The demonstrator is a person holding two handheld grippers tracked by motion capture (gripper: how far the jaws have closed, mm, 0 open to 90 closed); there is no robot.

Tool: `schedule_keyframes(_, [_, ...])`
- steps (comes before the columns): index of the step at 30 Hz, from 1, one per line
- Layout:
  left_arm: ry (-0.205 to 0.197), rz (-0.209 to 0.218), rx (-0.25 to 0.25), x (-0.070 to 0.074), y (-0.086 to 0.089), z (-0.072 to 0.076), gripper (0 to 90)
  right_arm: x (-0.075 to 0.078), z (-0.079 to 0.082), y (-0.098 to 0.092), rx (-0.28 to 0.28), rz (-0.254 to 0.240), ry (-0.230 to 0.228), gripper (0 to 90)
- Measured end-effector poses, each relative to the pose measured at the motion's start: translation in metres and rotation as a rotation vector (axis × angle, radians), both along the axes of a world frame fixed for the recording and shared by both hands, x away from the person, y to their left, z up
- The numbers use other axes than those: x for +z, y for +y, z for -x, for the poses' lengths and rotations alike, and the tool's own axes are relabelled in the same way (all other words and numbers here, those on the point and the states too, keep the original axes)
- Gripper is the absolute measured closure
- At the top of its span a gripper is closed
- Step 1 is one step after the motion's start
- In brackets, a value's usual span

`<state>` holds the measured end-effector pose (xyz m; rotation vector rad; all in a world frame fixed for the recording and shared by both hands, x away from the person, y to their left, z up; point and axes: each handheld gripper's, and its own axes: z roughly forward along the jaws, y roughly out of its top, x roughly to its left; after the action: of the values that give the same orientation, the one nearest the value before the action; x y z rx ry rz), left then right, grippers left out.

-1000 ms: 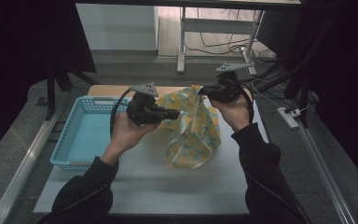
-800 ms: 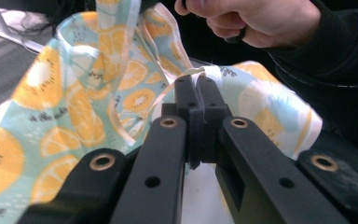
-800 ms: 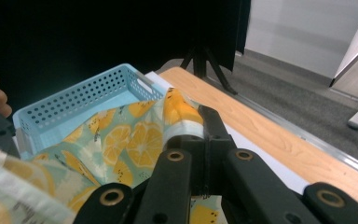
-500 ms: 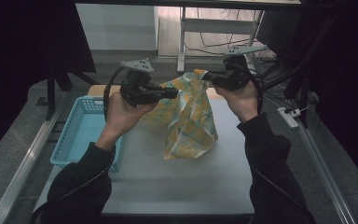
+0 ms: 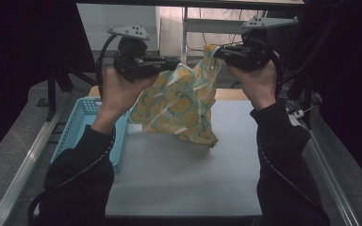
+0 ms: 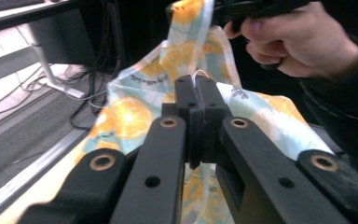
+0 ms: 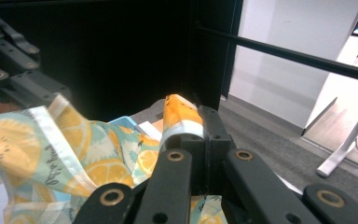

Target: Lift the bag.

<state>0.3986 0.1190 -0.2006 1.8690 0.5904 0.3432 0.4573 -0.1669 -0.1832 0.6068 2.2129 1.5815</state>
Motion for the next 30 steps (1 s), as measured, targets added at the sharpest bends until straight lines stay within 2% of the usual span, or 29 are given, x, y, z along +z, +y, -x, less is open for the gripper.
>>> schedule_keyframes(1, [0.001,0.0,0.012,0.0,-0.001,-0.002,90.0,0.0,0.0,0.001,-0.004,0.005,-0.002,90.0])
schedule_keyframes(3, [0.006,0.034,0.013,-0.001,0.001,-0.006,90.0,-0.004,-0.003,0.002,-0.012,0.019,0.007,90.0])
schedule_keyframes(4, [0.012,0.037,0.028,-0.003,0.002,-0.009,90.0,-0.006,-0.004,0.002,-0.015,0.024,0.011,90.0])
schedule_keyframes(5, [0.005,0.037,0.035,-0.002,0.002,-0.009,90.0,-0.011,-0.006,0.003,-0.017,0.031,0.018,90.0])
schedule_keyframes(7, [0.003,0.068,0.034,0.003,0.006,-0.01,90.0,-0.014,-0.008,0.002,-0.022,0.032,0.027,90.0])
schedule_keyframes(10, [-0.029,0.065,0.041,0.018,0.006,-0.006,90.0,-0.008,-0.009,-0.001,-0.024,0.006,0.022,90.0])
schedule_keyframes(11, [-0.041,0.05,0.049,0.022,0.005,-0.004,90.0,-0.004,-0.007,-0.001,-0.026,0.006,0.012,90.0])
schedule_keyframes(14, [-0.037,0.013,0.062,0.022,-0.001,-0.005,90.0,0.001,-0.005,0.002,-0.029,0.012,-0.001,90.0])
schedule_keyframes(17, [-0.009,-0.011,0.071,0.01,-0.003,-0.012,90.0,-0.006,-0.007,0.005,-0.032,0.031,0.008,90.0])
schedule_keyframes(19, [0.011,-0.039,0.075,0.001,-0.006,-0.018,90.0,-0.017,-0.01,0.007,-0.032,0.045,0.023,90.0])
schedule_keyframes(21, [0.026,-0.048,0.07,-0.006,-0.007,-0.023,90.0,-0.026,-0.014,0.009,-0.033,0.057,0.037,90.0])
schedule_keyframes(23, [0.034,-0.08,0.082,-0.015,-0.011,-0.029,90.0,-0.034,-0.018,0.01,-0.033,0.056,0.053,90.0])
schedule_keyframes(25, [0.068,-0.092,0.081,-0.025,-0.013,-0.036,89.9,-0.046,-0.023,0.012,-0.031,0.06,0.071,90.0])
schedule_keyframes(30, [0.109,-0.141,0.086,-0.057,-0.021,-0.051,89.3,-0.08,-0.032,0.017,-0.023,0.07,0.124,90.0])
